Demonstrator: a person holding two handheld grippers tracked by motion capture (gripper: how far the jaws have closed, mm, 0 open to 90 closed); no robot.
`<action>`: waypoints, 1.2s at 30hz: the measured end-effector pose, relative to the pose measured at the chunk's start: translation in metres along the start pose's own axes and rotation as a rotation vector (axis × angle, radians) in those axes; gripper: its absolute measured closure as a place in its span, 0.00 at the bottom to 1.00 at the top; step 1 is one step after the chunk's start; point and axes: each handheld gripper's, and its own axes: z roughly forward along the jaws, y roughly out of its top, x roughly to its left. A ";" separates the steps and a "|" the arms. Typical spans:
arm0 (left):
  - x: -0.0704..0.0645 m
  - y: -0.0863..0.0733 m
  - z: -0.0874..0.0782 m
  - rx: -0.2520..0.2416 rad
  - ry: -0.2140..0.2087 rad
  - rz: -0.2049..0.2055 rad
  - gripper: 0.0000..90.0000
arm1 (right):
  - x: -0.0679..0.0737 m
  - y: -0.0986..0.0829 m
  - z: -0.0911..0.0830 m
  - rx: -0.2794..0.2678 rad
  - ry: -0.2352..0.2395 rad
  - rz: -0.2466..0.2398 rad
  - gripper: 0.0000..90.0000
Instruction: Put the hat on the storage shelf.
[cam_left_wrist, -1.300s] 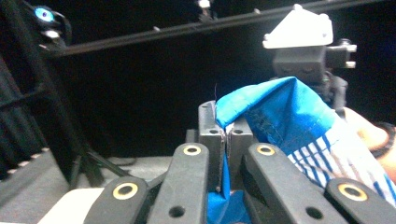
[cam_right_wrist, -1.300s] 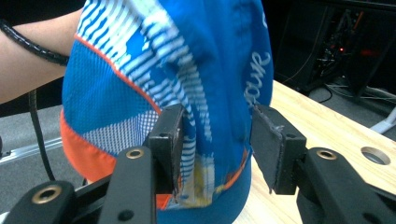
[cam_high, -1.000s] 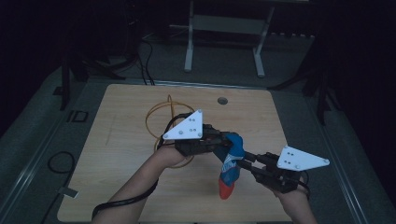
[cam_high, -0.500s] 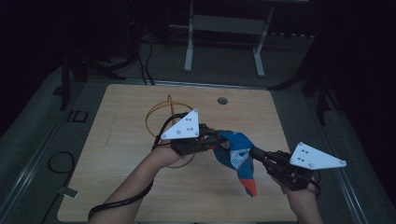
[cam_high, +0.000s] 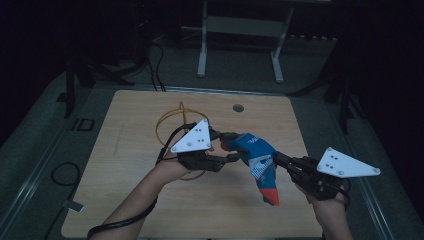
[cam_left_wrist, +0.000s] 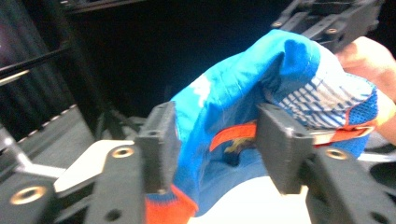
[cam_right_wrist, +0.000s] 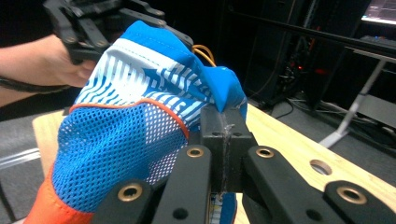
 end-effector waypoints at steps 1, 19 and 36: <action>-0.001 -0.001 -0.003 -0.005 0.012 -0.018 0.52 | 0.000 0.001 0.000 0.005 -0.005 -0.005 1.00; -0.022 -0.058 -0.100 -0.004 0.355 -0.145 0.02 | -0.015 0.030 0.028 0.001 -0.046 -0.012 1.00; -0.070 -0.157 -0.136 0.068 0.625 -0.219 0.02 | -0.015 0.087 0.100 0.005 -0.036 -0.057 1.00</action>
